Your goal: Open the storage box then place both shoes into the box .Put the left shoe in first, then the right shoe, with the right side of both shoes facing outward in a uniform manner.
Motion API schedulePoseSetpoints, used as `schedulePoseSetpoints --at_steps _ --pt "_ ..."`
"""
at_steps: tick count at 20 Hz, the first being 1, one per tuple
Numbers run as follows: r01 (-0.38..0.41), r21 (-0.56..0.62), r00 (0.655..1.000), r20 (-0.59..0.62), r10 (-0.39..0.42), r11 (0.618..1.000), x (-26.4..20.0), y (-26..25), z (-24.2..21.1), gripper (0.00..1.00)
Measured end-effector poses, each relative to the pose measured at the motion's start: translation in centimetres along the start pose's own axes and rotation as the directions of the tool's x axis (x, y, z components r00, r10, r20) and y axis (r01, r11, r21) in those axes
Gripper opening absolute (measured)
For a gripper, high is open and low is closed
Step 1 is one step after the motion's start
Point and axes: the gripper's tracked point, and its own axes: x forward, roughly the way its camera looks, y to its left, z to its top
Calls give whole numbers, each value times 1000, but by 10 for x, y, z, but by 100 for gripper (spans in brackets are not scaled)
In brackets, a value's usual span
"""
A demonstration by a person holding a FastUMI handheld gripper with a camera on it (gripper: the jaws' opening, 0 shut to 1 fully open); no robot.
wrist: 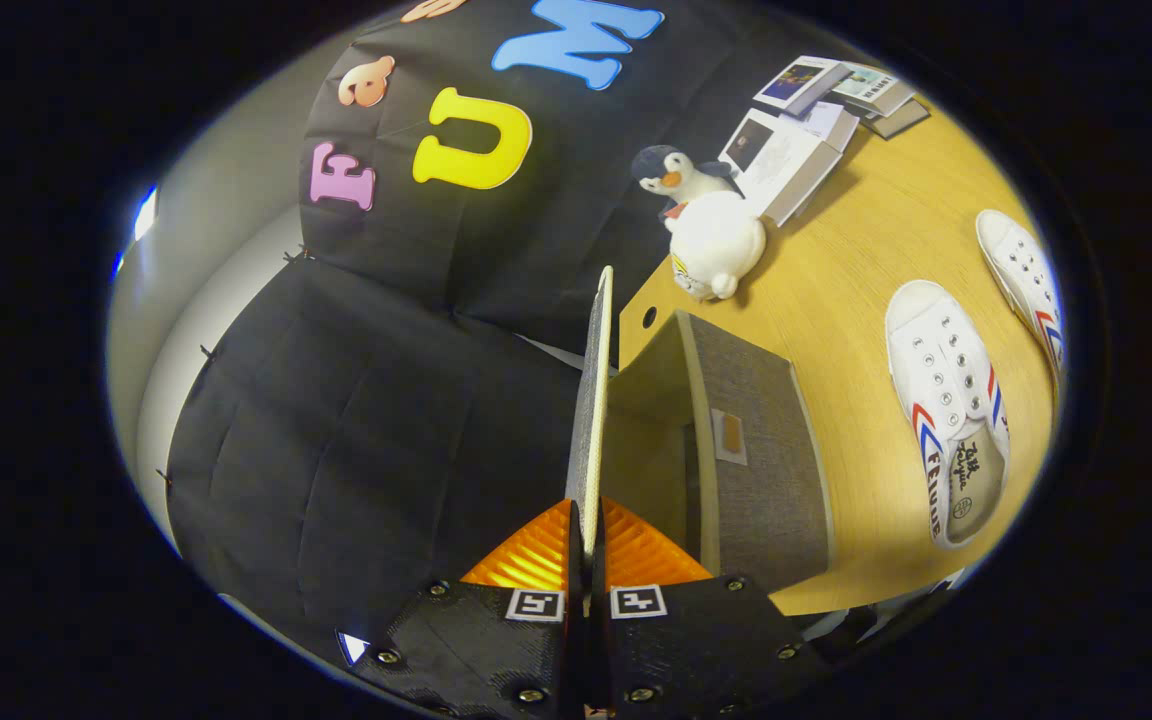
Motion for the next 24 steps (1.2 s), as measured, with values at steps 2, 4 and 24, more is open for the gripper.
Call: schedulePoseSetpoints --at_steps 2,4,24 --pt "-19 -25 1000 -3 19 1000 3 21 1 3" --pt "-36 -56 999 -7 36 998 7 41 2 3" --pt "-82 -360 994 -100 49 929 108 155 -79 3"
